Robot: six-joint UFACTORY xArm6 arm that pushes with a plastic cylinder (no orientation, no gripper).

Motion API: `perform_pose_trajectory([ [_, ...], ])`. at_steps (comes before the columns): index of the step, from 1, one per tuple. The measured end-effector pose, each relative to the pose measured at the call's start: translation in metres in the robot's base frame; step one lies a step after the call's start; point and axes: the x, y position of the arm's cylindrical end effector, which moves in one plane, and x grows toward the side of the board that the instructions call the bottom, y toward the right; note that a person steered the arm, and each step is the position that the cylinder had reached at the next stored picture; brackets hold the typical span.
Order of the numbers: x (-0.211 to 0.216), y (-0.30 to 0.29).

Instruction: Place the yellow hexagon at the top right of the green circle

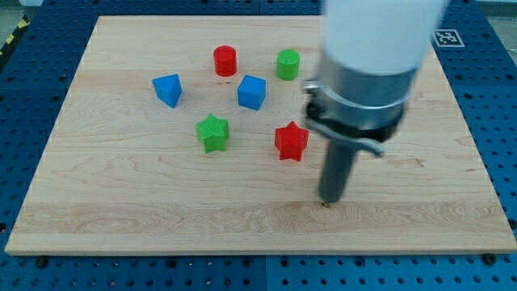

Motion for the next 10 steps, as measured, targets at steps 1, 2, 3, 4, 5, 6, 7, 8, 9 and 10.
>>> perform_pose_trajectory([
  [1,0.000,0.008],
  [2,-0.011,0.038],
  [3,-0.047,0.074],
  [4,-0.093,0.080],
  [5,-0.119,0.049],
  [6,-0.130,0.035],
  [7,-0.161,0.034],
  [8,-0.182,0.013],
  [9,-0.204,-0.010],
  [10,-0.225,-0.037],
])
